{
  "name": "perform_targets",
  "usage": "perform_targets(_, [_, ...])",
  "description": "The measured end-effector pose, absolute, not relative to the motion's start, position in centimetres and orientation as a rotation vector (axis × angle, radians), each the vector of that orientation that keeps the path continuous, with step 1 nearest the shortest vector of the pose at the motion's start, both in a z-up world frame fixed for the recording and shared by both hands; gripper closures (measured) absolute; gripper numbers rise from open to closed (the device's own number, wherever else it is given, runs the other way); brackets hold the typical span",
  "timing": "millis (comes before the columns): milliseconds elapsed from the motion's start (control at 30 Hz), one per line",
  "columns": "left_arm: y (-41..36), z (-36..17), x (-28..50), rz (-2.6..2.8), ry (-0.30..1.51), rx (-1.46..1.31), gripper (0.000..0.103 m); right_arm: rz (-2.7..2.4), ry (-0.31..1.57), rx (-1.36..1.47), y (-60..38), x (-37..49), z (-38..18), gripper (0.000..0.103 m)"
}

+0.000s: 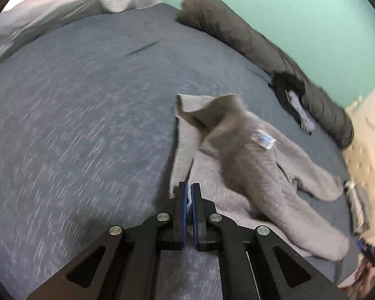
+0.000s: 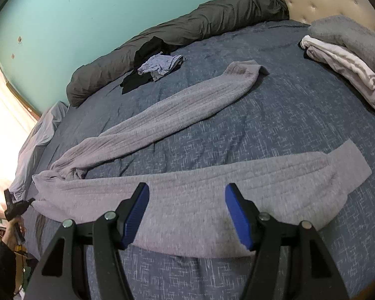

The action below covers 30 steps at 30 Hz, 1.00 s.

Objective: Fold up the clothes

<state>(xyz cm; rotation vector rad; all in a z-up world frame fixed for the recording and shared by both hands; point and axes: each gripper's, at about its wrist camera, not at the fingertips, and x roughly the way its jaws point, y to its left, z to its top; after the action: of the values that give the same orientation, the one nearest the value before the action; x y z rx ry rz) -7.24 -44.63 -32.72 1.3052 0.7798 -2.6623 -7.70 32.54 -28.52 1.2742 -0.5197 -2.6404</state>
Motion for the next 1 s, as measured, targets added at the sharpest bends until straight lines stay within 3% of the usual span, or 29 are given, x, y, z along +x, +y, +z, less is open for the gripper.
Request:
perform_targets(133, [-44.5,-34.6,-5.8,-2.603,0.797,1.408,0.098,-2.632,-0.534,1.289,32.8,-7.1,-28.8,0.039])
perform_targets(167, [-44.1,-34.4,-5.4,-2.599,0.766,1.405,0.093,-2.630,-0.541,1.291,33.0,-7.0,-28.9,0.039])
perform_targets(233, [-43.7,-33.5,-4.6,-2.597,0.709,1.370,0.071,-2.627,-0.556,1.294,33.2,-6.8,-28.9,0.039])
perform_targets(267, [-43.3,-33.0,-4.3,-2.602,0.699,1.346,0.052,-2.625,-0.564,1.295,33.4,-6.7,-29.0,0.039])
perform_targets(300, [-43.0,-32.5,-4.0,-2.606,0.690,1.320,0.047,-2.624,-0.572,1.296,33.5,-6.7,-29.0,0.039])
perform_targets(900, [-36.1,-32.3,-7.7,-2.662,0.486,1.355,0.046,-2.622,-0.614,1.316,34.2,-6.3,-29.8,0.039])
perform_targets(1000, [-36.5,-34.0,-8.9,-2.594,0.596,1.452,0.046,-2.621,-0.617,1.330,34.2,-6.5,-30.4,0.039])
